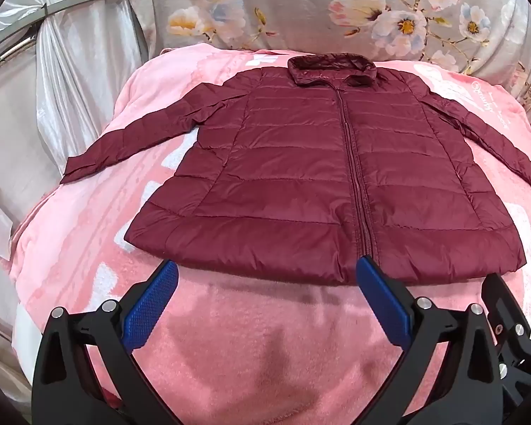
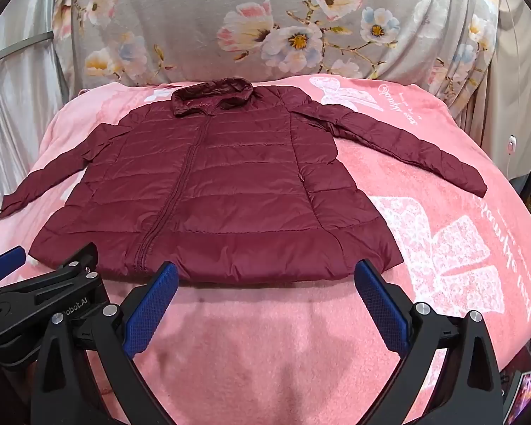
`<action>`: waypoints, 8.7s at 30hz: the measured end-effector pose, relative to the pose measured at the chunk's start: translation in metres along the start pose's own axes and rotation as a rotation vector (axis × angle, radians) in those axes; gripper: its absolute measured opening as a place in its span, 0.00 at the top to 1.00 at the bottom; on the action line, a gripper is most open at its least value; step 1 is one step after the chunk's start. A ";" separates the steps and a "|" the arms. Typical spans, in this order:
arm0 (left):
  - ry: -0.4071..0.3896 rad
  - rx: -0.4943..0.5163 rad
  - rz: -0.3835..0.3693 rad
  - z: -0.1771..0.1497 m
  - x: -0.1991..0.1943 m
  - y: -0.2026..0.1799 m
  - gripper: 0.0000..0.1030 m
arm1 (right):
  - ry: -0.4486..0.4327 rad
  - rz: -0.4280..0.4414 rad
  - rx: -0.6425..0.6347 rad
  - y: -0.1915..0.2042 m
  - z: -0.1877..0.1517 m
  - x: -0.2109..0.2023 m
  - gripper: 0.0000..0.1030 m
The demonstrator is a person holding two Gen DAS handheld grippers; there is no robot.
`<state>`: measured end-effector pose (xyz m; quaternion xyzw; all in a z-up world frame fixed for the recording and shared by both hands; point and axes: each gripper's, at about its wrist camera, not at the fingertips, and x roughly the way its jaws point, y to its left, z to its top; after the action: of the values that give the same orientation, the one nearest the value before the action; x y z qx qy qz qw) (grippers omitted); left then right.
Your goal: Fold large clothes
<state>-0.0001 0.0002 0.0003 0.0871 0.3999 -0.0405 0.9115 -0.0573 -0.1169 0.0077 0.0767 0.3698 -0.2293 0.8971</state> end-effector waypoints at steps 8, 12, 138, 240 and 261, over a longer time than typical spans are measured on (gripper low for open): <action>-0.007 0.005 -0.003 -0.001 0.002 -0.003 0.05 | -0.009 -0.001 -0.001 0.000 0.000 -0.003 0.05; -0.012 -0.004 -0.003 -0.002 -0.004 0.002 0.05 | -0.013 0.000 0.000 0.000 -0.001 -0.006 0.05; 0.135 -0.187 0.049 0.079 0.127 0.063 0.05 | 0.029 -0.265 0.853 -0.385 0.112 0.220 0.94; 0.022 0.043 -0.010 0.185 0.256 -0.086 0.47 | 0.107 0.096 -0.075 0.017 0.174 0.315 0.81; -0.038 -0.413 -0.153 0.165 0.188 0.099 0.10 | 0.089 0.151 -0.082 0.027 0.159 0.256 0.67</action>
<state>0.2603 0.0648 -0.0154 -0.1327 0.3880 -0.0285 0.9116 0.2141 -0.2326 -0.0583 0.0774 0.4116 -0.1422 0.8969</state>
